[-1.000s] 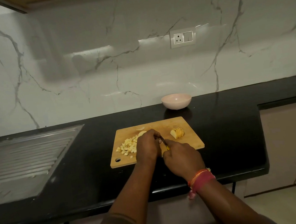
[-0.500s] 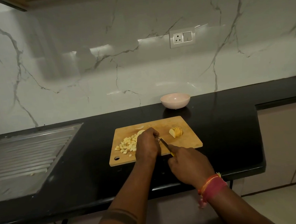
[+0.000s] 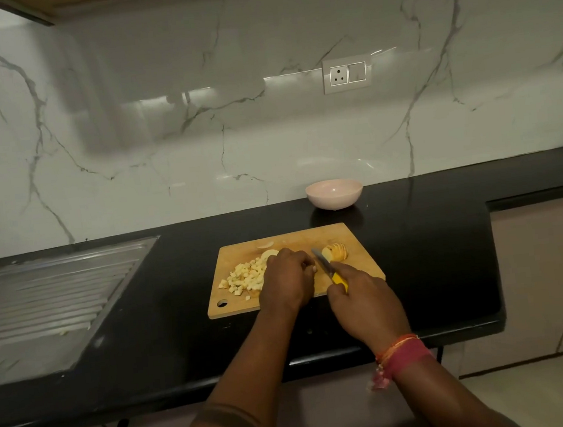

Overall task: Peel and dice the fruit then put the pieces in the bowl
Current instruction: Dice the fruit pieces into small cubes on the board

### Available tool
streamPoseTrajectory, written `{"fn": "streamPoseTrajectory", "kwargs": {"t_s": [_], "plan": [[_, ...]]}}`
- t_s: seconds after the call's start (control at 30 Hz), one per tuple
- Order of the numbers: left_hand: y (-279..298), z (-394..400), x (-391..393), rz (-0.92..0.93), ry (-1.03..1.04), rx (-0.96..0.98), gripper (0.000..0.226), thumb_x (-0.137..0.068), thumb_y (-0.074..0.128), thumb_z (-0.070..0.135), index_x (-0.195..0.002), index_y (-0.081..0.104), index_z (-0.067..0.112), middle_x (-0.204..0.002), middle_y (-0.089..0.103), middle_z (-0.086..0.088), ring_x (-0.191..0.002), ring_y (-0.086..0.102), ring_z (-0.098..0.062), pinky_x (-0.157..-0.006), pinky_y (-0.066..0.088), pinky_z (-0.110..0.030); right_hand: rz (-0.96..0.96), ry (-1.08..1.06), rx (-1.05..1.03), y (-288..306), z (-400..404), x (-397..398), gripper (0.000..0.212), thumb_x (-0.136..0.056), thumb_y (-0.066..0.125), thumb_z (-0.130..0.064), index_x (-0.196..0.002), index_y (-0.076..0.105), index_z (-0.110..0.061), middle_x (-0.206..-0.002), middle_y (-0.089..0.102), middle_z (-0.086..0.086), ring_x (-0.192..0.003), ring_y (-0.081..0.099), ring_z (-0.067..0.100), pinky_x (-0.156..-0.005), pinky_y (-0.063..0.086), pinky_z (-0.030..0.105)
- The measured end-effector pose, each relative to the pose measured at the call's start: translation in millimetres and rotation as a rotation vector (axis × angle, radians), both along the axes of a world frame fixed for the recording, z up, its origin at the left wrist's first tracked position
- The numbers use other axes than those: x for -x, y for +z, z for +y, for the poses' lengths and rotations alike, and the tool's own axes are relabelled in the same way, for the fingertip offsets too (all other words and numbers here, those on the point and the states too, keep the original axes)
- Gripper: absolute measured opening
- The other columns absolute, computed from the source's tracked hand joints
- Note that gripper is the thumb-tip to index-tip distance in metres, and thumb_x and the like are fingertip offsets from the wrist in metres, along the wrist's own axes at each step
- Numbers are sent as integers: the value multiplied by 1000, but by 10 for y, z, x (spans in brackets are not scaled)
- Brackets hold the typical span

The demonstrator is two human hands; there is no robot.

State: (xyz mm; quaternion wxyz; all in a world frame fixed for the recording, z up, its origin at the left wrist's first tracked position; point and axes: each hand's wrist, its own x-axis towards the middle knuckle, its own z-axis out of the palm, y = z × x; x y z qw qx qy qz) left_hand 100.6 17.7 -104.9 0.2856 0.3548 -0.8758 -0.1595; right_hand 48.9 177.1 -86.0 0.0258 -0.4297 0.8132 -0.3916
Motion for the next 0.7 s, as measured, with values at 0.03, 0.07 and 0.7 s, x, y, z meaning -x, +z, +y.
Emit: {"fn": "streamPoseTrajectory", "kwargs": {"t_s": [0.03, 0.07, 0.7], "plan": [[0, -5, -9, 6, -11, -2, 16, -97, 63, 31, -107, 75, 31, -108, 64, 5, -107, 54, -19, -90, 51, -40, 5, 0, -17, 1, -10, 14, 49, -98, 44, -31, -146, 45, -44, -74, 57, -9, -65, 57, 9, -51, 40, 27], [-3, -7, -15, 9, -18, -5, 17, -97, 63, 25, -107, 75, 32, -108, 66, 6, -107, 55, -19, -91, 52, -40, 7, 3, -37, 2, -15, 22, 49, -98, 44, -32, -146, 45, -43, -74, 57, -10, -65, 57, 8, -51, 39, 26], [-9, -44, -8, -62, 90, 133, 20, -97, 66, 36, -113, 77, 32, -110, 73, 6, -106, 57, -23, -90, 49, -38, 107, 12, -126, -44, -139, -50, 51, -99, 43, -36, -150, 40, -42, -89, 66, -3, -73, 59, 13, -62, 49, 29]]}}
